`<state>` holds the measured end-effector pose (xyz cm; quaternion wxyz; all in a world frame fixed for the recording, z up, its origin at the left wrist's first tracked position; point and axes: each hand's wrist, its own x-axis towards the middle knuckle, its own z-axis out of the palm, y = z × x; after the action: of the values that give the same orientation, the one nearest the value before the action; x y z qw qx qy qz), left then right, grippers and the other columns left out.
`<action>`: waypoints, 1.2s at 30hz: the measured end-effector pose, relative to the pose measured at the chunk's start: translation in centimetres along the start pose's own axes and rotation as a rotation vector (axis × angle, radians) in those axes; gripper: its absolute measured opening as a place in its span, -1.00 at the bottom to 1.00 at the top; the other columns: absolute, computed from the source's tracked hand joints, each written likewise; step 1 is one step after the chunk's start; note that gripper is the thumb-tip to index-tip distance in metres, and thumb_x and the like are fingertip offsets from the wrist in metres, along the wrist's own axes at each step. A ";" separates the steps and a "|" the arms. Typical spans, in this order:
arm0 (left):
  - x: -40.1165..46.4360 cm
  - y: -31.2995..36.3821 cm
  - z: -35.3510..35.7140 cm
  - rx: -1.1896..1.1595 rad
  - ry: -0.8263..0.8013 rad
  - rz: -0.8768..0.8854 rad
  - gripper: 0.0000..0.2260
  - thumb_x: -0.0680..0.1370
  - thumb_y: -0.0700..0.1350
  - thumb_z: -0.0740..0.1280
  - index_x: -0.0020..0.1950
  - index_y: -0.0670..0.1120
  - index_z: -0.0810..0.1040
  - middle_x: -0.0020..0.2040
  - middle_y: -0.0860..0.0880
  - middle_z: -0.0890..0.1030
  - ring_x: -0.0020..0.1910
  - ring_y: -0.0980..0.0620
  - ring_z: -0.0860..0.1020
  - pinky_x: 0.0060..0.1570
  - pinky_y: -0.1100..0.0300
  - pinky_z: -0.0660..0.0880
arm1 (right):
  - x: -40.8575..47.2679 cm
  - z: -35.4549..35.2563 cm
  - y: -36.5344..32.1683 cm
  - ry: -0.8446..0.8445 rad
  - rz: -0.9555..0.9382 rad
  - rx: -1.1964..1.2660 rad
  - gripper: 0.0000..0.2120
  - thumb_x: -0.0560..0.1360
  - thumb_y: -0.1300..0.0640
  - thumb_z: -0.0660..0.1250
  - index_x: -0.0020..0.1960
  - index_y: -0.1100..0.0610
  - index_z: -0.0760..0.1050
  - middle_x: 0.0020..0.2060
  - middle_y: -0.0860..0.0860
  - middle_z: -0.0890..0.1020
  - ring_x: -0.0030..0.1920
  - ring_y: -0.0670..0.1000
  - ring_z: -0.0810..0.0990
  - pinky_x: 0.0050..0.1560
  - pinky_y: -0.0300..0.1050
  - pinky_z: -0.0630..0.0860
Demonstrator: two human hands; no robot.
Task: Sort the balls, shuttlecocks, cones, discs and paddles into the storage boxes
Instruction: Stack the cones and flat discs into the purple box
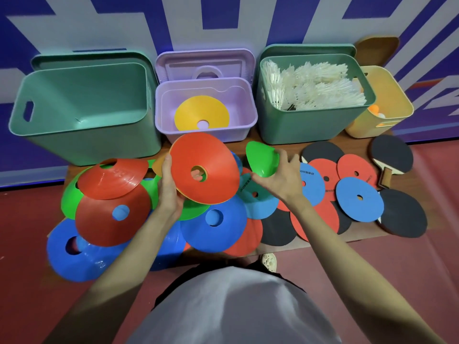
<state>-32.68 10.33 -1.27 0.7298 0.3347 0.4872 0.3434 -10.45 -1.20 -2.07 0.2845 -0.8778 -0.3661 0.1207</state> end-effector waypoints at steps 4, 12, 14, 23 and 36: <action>0.2 0.0 -0.2 -0.019 0.049 0.019 -0.51 0.57 0.27 0.14 0.33 0.00 0.51 0.19 -0.01 0.63 0.18 -0.01 0.59 0.17 -0.02 0.53 | -1.8 -2.1 -2.5 0.002 -0.269 0.292 -0.38 0.43 -0.20 0.13 0.41 0.06 0.29 0.08 0.07 0.36 0.04 -0.15 0.34 0.04 -0.35 0.27; -0.9 -0.5 -0.8 -0.057 0.083 -0.015 -0.54 0.63 0.23 0.01 0.21 -0.02 0.55 0.17 -0.07 0.63 0.15 -0.02 0.59 0.25 0.02 0.45 | -3.2 -0.1 -6.8 -0.106 -0.119 0.710 -0.64 0.64 -0.02 -0.02 0.12 0.14 0.48 0.01 0.04 0.59 0.04 0.00 0.53 0.11 -0.02 0.44; -1.2 -0.6 -0.9 -0.087 0.094 -0.025 -0.56 0.64 0.20 -0.01 0.20 0.01 0.55 0.23 -0.06 0.60 0.22 -0.04 0.56 0.24 0.02 0.47 | -3.4 1.1 -6.7 -0.153 -0.082 0.561 -0.74 0.64 0.05 0.08 -0.13 0.15 0.39 -0.23 0.04 0.49 -0.19 0.01 0.43 -0.12 -0.03 0.35; -2.3 -1.3 -2.8 -0.210 0.084 -0.100 -0.49 0.60 0.25 0.02 0.32 -0.03 0.53 0.19 -0.08 0.63 0.21 -0.12 0.56 0.21 -0.11 0.48 | -3.8 3.1 -5.7 -0.245 -0.146 0.269 -0.52 0.51 0.29 0.28 0.38 0.29 0.22 0.25 0.21 0.39 0.23 0.16 0.39 0.14 -0.19 0.28; -3.7 -0.7 -2.2 -0.396 0.043 -0.033 -0.50 0.64 0.20 0.00 0.26 -0.12 0.52 0.10 -0.11 0.67 0.03 -0.09 0.65 -0.11 0.04 0.61 | -2.2 4.8 -6.0 -0.358 -0.291 0.249 -0.43 0.43 0.21 0.44 0.37 0.26 0.31 0.18 0.19 0.53 0.17 0.16 0.49 0.04 -0.23 0.31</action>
<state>-35.67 7.25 -0.75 0.7765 0.1692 0.4309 0.4276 -17.45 2.58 -2.44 0.3354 -0.7388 -0.5152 0.2760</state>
